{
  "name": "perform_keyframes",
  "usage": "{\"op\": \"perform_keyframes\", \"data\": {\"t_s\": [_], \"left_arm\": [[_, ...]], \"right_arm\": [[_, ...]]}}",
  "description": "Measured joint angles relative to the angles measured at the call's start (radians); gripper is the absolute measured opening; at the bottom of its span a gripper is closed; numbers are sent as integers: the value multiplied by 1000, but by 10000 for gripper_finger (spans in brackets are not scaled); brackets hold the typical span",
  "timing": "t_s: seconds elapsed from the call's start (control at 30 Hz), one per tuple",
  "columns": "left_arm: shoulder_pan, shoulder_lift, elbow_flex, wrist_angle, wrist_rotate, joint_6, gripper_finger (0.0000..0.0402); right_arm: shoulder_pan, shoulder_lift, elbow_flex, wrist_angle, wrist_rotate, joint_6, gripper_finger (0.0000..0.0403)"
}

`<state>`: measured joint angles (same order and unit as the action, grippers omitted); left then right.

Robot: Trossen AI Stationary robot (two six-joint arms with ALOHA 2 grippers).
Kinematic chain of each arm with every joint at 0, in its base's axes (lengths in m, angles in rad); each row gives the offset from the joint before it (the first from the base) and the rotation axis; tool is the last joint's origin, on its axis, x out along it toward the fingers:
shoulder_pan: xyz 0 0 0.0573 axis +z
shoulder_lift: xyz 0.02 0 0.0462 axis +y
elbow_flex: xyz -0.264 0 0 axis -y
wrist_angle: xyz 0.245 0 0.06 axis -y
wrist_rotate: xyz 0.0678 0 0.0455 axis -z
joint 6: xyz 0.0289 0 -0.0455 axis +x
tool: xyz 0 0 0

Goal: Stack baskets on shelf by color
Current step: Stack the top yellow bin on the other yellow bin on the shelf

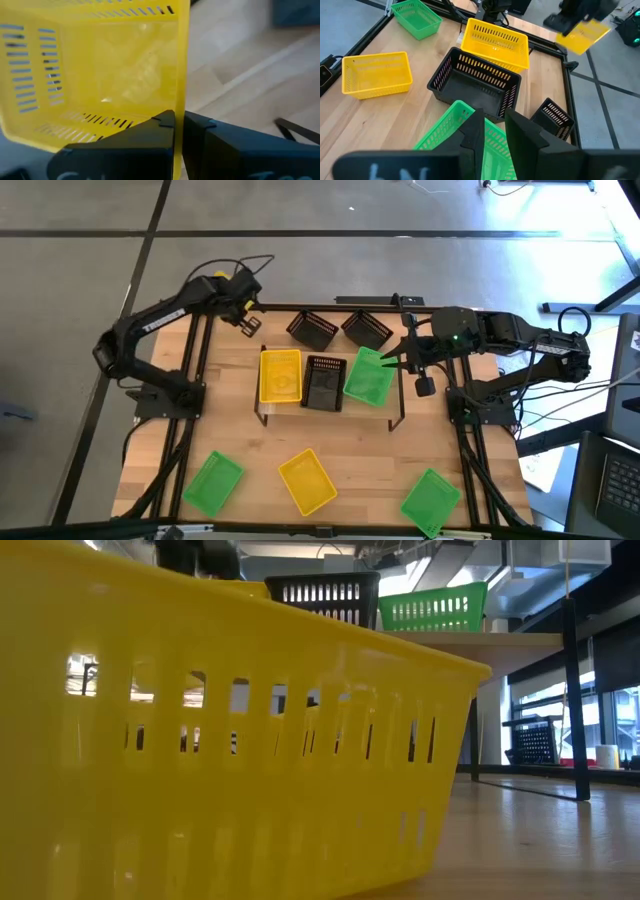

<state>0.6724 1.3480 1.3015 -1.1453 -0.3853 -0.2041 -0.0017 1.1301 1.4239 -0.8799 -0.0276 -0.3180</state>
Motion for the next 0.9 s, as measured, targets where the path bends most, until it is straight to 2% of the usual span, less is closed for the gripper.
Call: {"op": "perform_keyframes", "data": {"t_s": [0.23, 0.43, 0.67, 0.77, 0.9], "left_arm": [[-210, -5, 242, -139, -108, 130, 0], [-399, -5, 398, -155, -41, 200, 0], [-644, -1, 430, -138, 38, 201, 0], [-738, 15, 431, -142, 42, 154, 0], [-825, 37, 431, -142, 116, 58, 0]], "right_arm": [[0, 0, 0, 0, 1, 0, 76], [0, 0, 0, 0, 1, 0, 76], [0, 0, 0, 0, 6, 1, 76], [0, 0, 0, 0, 50, 3, 76], [-1, 0, 0, -1, 95, 3, 76]]}}
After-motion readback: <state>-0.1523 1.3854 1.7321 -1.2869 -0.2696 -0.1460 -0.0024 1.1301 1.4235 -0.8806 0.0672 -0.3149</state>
